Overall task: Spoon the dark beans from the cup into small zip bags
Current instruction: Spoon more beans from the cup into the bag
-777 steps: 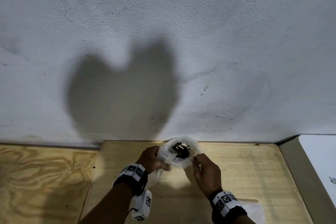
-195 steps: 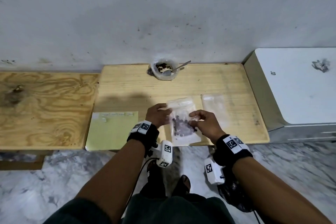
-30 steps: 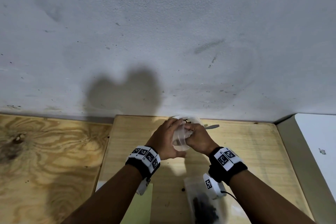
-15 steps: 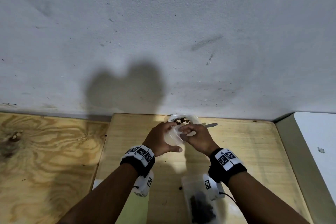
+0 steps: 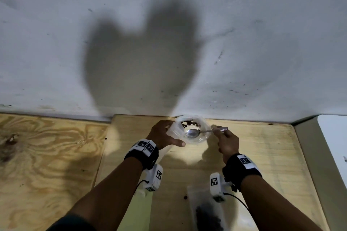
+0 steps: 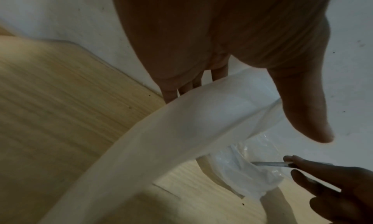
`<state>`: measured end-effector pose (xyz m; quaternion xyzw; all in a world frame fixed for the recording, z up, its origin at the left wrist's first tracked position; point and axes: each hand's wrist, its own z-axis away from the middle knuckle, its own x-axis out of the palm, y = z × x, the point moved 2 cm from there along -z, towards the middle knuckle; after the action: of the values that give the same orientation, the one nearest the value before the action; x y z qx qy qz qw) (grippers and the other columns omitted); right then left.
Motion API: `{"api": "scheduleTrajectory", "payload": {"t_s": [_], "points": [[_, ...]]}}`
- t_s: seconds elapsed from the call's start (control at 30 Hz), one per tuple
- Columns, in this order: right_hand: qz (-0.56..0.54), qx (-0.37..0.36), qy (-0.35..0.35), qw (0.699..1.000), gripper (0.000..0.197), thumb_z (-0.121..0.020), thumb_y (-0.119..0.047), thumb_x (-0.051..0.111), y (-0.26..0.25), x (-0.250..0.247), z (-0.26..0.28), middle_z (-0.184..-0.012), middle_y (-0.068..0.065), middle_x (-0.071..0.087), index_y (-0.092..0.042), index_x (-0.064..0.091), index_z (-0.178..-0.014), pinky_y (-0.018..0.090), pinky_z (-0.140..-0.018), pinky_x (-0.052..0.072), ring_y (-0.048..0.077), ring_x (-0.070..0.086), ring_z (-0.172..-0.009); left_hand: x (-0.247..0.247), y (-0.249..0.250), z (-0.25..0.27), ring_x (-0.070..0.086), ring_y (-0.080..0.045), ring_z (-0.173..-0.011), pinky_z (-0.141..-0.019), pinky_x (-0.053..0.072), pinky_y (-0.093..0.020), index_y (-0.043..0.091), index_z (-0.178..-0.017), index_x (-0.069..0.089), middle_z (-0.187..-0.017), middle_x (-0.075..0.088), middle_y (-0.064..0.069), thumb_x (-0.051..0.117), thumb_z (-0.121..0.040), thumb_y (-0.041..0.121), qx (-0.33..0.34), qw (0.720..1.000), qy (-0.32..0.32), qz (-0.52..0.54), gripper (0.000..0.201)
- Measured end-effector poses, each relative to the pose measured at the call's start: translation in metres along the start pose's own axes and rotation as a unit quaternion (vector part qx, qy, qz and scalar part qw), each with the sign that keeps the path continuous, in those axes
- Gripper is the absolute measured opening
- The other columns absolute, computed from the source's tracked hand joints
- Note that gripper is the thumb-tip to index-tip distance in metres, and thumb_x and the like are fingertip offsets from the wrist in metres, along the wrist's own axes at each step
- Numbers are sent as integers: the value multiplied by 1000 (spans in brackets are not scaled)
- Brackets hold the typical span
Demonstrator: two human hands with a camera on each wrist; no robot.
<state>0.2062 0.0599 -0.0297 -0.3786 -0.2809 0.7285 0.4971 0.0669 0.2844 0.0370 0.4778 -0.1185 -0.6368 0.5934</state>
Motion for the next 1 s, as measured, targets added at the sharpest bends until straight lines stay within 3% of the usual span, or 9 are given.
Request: {"api": "scheduleTrajectory", "payload": {"t_s": [0.03,0.13,0.27,0.43,0.53,0.67,0.77,0.87,1.0], "points": [[2,-11,0,1000,7,-82,-27,76,-3,1,0,-62,-7,58,-21,78,-85,26,-57,37,20,49,-65,1,2,-3,58,-11,-101,-85,48,-26,29,-114,60,-108,58,15,96,-51,33,1,1000,-18,-1,73],[26,-77,-8,997,16,-83,-18,72,-15,5,2,-66,-6,68,-23,76,-68,29,-64,43,21,56,-67,3,6,-13,61,-13,-103,-85,48,-27,28,-110,64,-110,65,9,95,-45,42,1,998,-54,-17,73],[76,-168,-20,983,8,-87,-19,69,-31,5,16,-87,-6,75,-21,76,-85,32,-80,52,14,67,-83,6,6,-24,62,-9,-101,-85,49,-27,29,-110,66,-107,68,12,93,-46,47,-15,999,-51,-12,72],[66,-252,22,965,16,-88,-22,72,-45,5,38,-84,-20,73,-38,73,-85,21,-68,48,3,62,-66,4,7,-26,64,-2,-96,-79,50,-22,32,-100,70,-99,70,16,92,-46,49,-15,999,-32,2,61],[86,-290,80,950,15,-89,-25,72,-43,5,44,-86,-12,75,-32,77,-100,26,-63,47,7,48,-46,3,5,-27,64,-4,-95,-81,52,-25,30,-96,69,-98,70,15,91,-43,55,-20,999,-24,-11,62],[165,-344,116,917,19,-91,-21,72,-36,8,50,-87,-10,74,-28,77,-107,25,-63,44,13,50,-50,2,4,-32,64,-7,-93,-86,55,-35,26,-93,68,-98,70,11,86,-35,65,-26,999,-23,-37,72],[188,-321,131,919,16,-92,-23,70,-31,10,56,-81,-5,74,-25,78,-105,25,-65,41,14,51,-52,3,5,-32,65,-9,-93,-87,55,-38,22,-92,68,-99,71,7,85,-33,67,-19,998,-24,-50,76],[138,-242,138,950,13,-92,-30,69,-19,11,53,-65,-6,66,-28,78,-102,25,-60,42,15,50,-46,4,5,-33,65,-10,-91,-86,56,-38,21,-92,68,-98,71,6,85,-33,67,-11,998,-33,-59,77],[-2,-176,112,978,9,-90,-23,72,-8,16,45,-88,-12,75,-29,76,-94,20,-69,48,-1,61,-62,6,8,-28,64,-7,-89,-84,56,-34,26,-95,69,-95,70,10,88,-39,61,13,995,-58,-81,69]]}}
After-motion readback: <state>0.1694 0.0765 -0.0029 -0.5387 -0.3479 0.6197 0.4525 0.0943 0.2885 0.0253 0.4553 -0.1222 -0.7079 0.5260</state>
